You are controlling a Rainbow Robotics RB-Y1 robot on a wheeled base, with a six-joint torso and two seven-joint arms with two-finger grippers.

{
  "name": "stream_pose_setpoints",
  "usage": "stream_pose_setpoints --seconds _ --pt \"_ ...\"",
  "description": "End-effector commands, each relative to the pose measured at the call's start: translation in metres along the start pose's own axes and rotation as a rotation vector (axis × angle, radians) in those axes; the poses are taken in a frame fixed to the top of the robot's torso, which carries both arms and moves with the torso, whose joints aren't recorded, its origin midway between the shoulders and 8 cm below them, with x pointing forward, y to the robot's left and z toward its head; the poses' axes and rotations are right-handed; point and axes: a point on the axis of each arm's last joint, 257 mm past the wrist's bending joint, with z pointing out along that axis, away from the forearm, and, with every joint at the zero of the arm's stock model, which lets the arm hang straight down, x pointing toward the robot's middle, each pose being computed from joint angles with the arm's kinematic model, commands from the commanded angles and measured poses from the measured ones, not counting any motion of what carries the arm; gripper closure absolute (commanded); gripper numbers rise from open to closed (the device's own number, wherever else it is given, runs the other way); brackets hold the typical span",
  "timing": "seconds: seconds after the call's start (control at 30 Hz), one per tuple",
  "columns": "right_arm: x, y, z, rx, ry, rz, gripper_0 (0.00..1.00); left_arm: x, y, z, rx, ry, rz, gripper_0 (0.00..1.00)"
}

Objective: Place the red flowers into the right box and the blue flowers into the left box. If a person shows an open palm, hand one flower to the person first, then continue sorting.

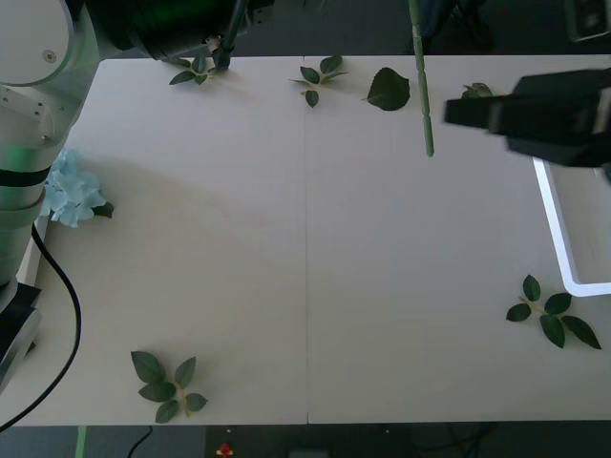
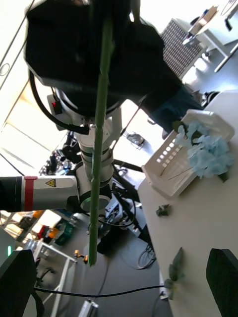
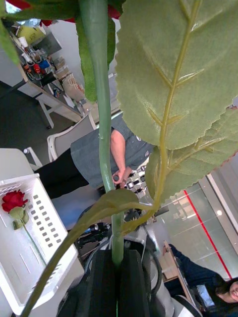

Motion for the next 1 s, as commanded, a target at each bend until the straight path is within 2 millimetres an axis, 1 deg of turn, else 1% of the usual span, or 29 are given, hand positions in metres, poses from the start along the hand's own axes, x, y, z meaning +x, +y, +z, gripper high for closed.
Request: stream_pose_setpoints --seconds 0.03,0.1,0.23,0.43,0.47,0.5,0.53,0.57,1.0 --pt "-0.001 0.023 0.033 -0.080 0.008 0.005 0.00 0.005 -0.011 -0.004 0.013 0.011 0.077 1.00" --pt "-0.001 0.024 0.044 -0.095 0.008 0.003 0.00 0.005 -0.011 -0.004 0.013 0.011 0.077 1.00" --pt "-0.008 0.024 0.059 -0.094 0.009 -0.048 0.00 0.005 -0.011 -0.004 0.013 0.011 0.077 1.00" --pt "-0.020 0.026 0.075 -0.101 -0.006 -0.092 0.00 0.005 -0.011 -0.004 0.013 0.011 0.077 1.00" --pt "-0.021 0.027 0.077 -0.106 -0.010 -0.095 0.14 0.005 -0.011 -0.004 0.013 0.011 0.077 1.00" --pt "-0.022 0.028 0.079 -0.109 -0.014 -0.094 0.66 0.005 -0.011 -0.004 0.013 0.011 0.077 1.00" --pt "-0.022 0.028 0.080 -0.111 -0.015 -0.092 0.89 0.005 -0.011 -0.004 0.013 0.011 0.077 1.00" --pt "-0.024 0.028 0.081 -0.112 -0.019 -0.094 1.00 0.005 -0.011 -0.004 0.013 0.011 0.077 1.00" --pt "-0.025 0.030 0.083 -0.120 -0.027 -0.102 1.00 0.005 -0.011 -0.004 0.013 0.011 0.077 1.00"
